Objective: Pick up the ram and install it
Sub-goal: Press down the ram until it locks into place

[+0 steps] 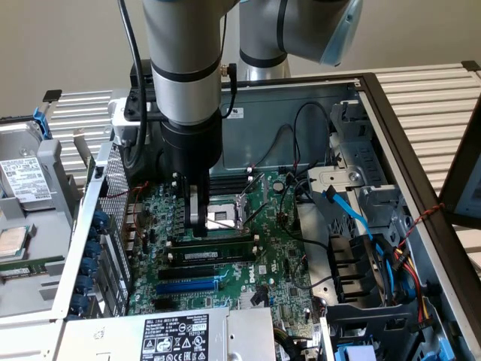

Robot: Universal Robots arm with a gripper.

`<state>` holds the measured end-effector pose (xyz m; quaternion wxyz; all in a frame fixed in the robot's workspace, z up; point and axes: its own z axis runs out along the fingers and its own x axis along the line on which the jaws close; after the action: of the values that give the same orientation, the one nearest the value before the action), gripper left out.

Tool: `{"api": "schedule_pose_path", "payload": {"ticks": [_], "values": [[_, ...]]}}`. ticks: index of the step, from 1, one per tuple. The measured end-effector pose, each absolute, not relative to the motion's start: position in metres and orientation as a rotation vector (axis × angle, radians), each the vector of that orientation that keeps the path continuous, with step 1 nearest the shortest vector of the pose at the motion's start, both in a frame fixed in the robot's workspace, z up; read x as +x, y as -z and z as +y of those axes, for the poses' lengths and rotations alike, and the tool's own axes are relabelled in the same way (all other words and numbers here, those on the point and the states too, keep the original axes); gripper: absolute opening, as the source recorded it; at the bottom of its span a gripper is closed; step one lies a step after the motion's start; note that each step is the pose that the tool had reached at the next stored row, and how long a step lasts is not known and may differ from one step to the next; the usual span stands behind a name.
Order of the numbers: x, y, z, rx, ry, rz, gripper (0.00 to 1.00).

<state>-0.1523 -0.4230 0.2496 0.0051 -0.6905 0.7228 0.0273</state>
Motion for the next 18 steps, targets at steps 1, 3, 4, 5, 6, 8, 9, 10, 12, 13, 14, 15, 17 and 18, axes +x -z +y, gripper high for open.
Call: {"api": "schedule_pose_path", "payload": {"ticks": [1,3,4,5,6,8,9,10,12,13,14,15,17,18], "values": [[-0.1523,-0.2496,-0.423,-2.162,-0.085,2.263,0.11],[-0.1523,-0.2496,-0.423,-2.162,-0.085,2.263,0.11],[-0.1523,-0.2496,-0.423,-2.162,-0.086,2.263,0.11],[-0.1523,-0.2496,-0.423,-2.162,-0.086,2.263,0.11],[-0.1523,-0.2496,-0.423,-2.162,-0.086,2.263,0.11],[-0.1523,-0.2497,-0.423,-2.155,-0.086,2.27,0.11],[-0.1523,-0.2497,-0.4231,-2.141,-0.085,2.283,0.11],[-0.1523,-0.2497,-0.4231,-2.123,-0.085,2.299,0.11],[-0.1522,-0.2496,-0.4231,-2.084,-0.085,2.333,0.11],[-0.1523,-0.2496,-0.4231,-2.064,-0.085,2.351,0.11],[-0.1523,-0.2496,-0.4231,-2.045,-0.085,2.367,0.11],[-0.1523,-0.2496,-0.4231,-2.024,-0.084,2.384,0.11],[-0.1523,-0.2496,-0.4231,-1.983,-0.084,2.417,0.11],[-0.1523,-0.2496,-0.4231,-1.961,-0.084,2.434,0.11]]}}
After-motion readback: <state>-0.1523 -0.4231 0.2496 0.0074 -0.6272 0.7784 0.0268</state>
